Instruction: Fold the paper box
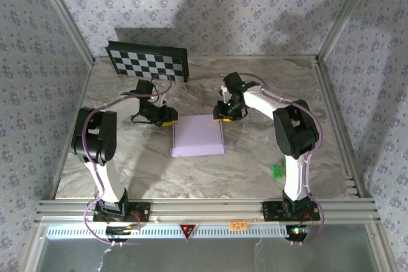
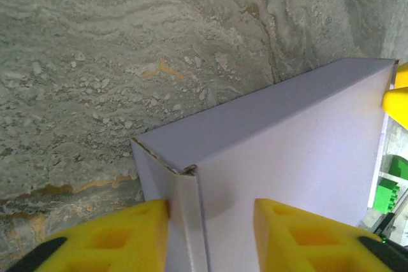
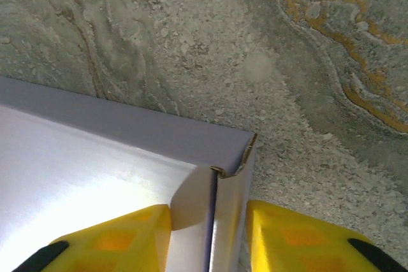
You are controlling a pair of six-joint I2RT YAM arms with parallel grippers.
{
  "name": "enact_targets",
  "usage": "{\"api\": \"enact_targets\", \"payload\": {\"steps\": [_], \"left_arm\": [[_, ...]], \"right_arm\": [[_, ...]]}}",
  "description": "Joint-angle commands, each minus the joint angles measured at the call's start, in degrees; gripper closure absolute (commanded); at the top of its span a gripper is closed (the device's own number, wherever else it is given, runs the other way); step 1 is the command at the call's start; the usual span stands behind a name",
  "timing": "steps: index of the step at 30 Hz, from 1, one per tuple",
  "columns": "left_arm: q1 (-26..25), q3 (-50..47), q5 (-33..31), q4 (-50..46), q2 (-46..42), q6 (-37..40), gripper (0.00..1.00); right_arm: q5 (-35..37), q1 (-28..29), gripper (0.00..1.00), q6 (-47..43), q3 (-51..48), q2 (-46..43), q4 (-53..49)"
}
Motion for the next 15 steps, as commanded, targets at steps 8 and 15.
{"api": "enact_targets", "payload": {"steps": [8,15], "left_arm": [[-2.6,-9.4,3.3,4.5,-6.6,-2.4,0.69],[-2.8,-12.9,-3.5,-0.3,-15.1,-0.6,0.6]], "right_arm": [[-1.8,2.4,0.71,-0.5,-5.4,-3.7,0.5],[0.6,3.7,0.63,-1.3,-10.0,-8.3,0.2]]}}
